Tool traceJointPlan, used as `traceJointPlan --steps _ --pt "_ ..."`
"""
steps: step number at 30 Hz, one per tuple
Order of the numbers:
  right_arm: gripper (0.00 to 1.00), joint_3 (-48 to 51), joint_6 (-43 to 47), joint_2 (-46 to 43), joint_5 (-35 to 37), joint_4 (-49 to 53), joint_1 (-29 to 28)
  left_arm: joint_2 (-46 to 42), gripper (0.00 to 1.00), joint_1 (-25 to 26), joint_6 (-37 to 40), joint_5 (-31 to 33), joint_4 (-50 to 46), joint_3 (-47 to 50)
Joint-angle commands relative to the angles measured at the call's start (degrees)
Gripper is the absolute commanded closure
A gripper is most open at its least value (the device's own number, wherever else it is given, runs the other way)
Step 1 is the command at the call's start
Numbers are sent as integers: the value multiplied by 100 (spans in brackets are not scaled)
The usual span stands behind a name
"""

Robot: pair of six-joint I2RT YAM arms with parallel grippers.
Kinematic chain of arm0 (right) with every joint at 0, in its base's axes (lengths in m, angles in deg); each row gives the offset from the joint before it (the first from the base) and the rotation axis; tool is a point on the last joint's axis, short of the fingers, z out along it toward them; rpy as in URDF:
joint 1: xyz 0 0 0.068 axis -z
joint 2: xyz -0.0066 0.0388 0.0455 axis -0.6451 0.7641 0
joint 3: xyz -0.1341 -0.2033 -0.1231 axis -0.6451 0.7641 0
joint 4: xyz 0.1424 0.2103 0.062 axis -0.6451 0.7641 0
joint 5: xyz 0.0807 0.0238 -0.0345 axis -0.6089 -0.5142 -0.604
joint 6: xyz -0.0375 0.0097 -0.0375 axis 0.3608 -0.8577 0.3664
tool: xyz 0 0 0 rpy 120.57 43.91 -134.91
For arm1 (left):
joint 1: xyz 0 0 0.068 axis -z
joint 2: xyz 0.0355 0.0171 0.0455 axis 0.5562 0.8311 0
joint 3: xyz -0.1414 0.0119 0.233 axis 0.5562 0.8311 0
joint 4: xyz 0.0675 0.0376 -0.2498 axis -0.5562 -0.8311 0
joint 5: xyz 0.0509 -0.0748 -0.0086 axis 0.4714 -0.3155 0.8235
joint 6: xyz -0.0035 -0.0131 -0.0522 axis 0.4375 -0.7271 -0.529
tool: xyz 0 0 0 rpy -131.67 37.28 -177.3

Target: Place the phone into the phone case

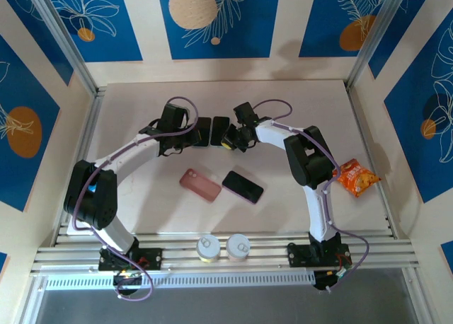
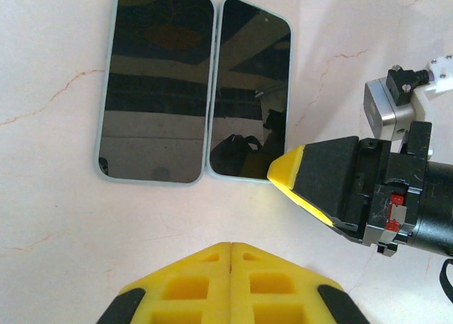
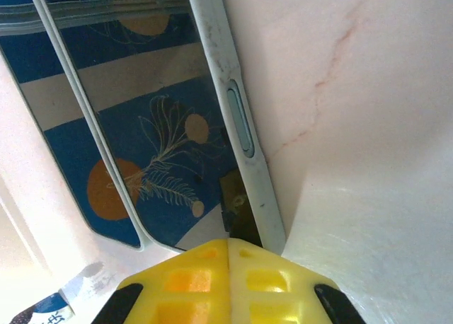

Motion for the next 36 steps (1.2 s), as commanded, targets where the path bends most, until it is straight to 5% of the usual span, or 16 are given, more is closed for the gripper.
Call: traceJointPlan --steps 1,11,18,23,26,32,36 --pt "100 -52 182 100 200 390 -18 -175 100 -77 21 70 -109 41" --pt "100 354 395 -294 318 355 39 -169 100 -82 -12 39 -69 94" --pt "100 200 1624 -998 -4 428 79 -274 100 -66 -74 -70 8 258" --pt "52 507 2748 -1871 -142 1174 -1 -559 100 106 -229 -146 125 736" --pt "35 807 3401 -2272 509 2051 -259 -776 100 366 -353 -130 129 1123" --pt "18 1542 4190 -2587 1736 2963 -985 -1226 100 832 -641 -40 194 1969" --pt "14 1919 4235 -2591 1692 2834 -1160 -1673 100 984 -778 11 216 2420"
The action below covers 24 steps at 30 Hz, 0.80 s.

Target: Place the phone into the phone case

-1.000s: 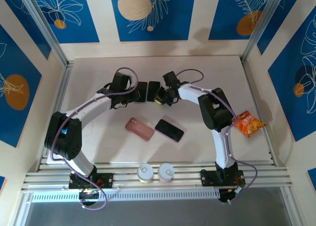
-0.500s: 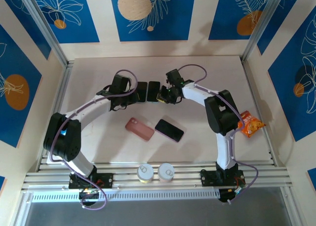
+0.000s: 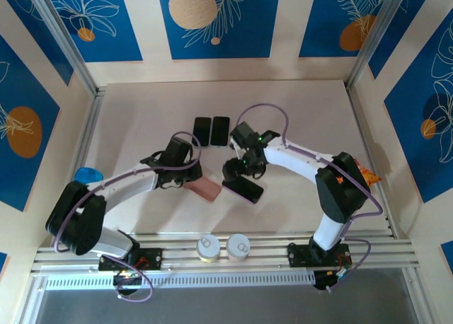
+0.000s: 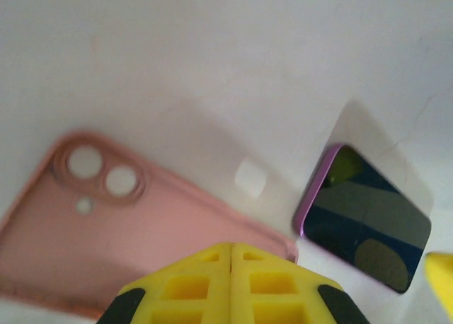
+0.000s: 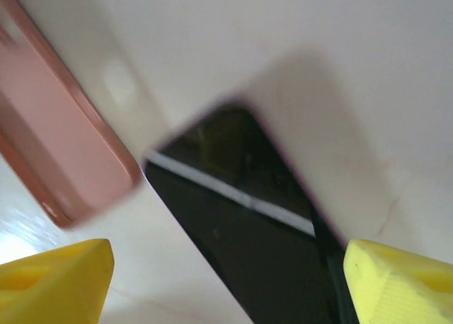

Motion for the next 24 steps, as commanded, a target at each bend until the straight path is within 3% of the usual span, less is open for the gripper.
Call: traceJointPlan --steps 1,8,14,24 --pt "13 208 364 28 210 205 -2 -501 100 103 -234 49 23 311" --pt "1 234 681 378 139 -15 -30 -1207 99 238 -354 298 -123 826" --pt "0 156 825 722 -263 -77 59 -1262 98 254 -388 394 -196 944" --pt "0 392 582 561 -584 185 -107 -886 99 265 -310 380 -109 750"
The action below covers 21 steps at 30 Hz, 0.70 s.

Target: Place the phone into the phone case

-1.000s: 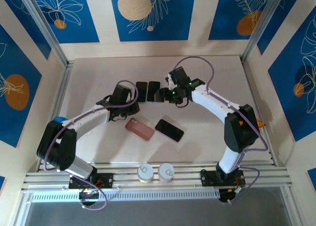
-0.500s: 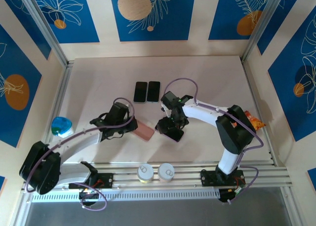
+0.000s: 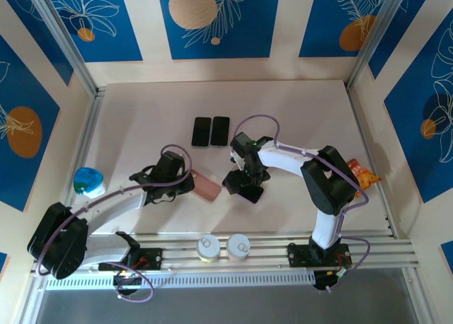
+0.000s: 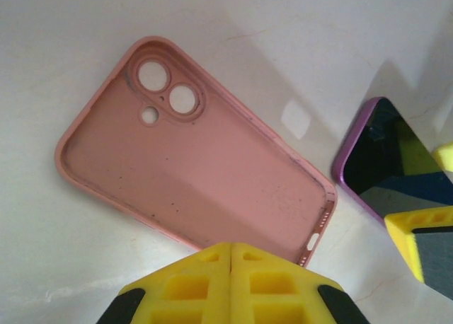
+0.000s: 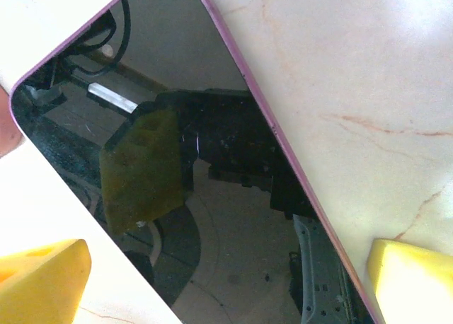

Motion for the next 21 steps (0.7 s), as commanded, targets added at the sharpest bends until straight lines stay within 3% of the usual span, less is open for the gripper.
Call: traceJointPlan --steps 1,8,13,21 --pt "0 176 -203 -40 -444 227 -198 172 99 50 10 27 38 -145" --pt "1 174 -863 -103 9 616 -595 328 99 53 16 -16 126 -145" --pt "8 93 -1225 -24 37 859 -645 350 99 53 45 -5 118 -146" --pt "7 -84 -911 3 651 737 -803 240 99 52 12 31 166 -27"
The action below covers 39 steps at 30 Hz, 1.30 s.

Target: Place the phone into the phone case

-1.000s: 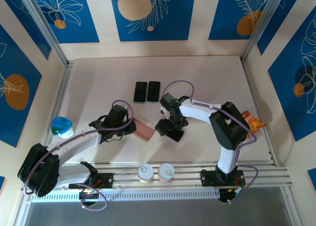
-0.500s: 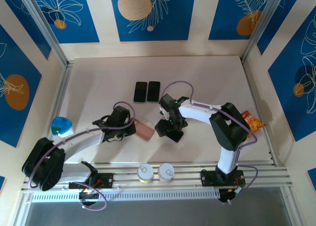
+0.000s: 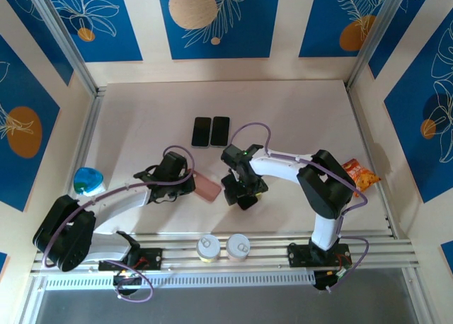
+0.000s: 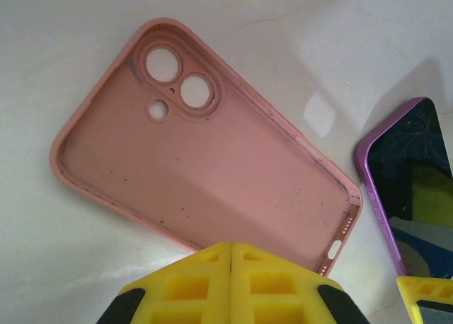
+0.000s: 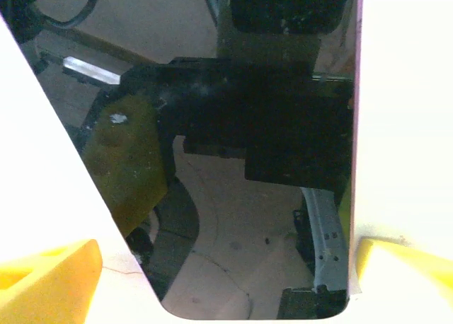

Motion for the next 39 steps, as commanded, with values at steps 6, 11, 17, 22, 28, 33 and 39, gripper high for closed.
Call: traceJointPlan --steps 6,11,17,22,28,33,39 --pt "8 -263 413 185 445 -102 -82 -162 99 48 -10 113 37 10" --pt "15 -275 546 370 375 -308 -119 -184 99 51 -45 111 61 56" --pt "22 -258 502 573 578 -309 -277 -216 99 51 -46 145 52 73" --pt "37 -174 452 751 865 -246 -368 -188 99 46 -28 177 60 53" --pt "42 49 459 364 1005 -477 -337 -124 99 50 57 176 128 -4" --pt "43 -86 677 -112 958 -398 -270 -5 93 51 206 -103 320 -180" --pt "44 -310 917 -424 722 -291 -160 296 82 46 289 -694 723 -525"
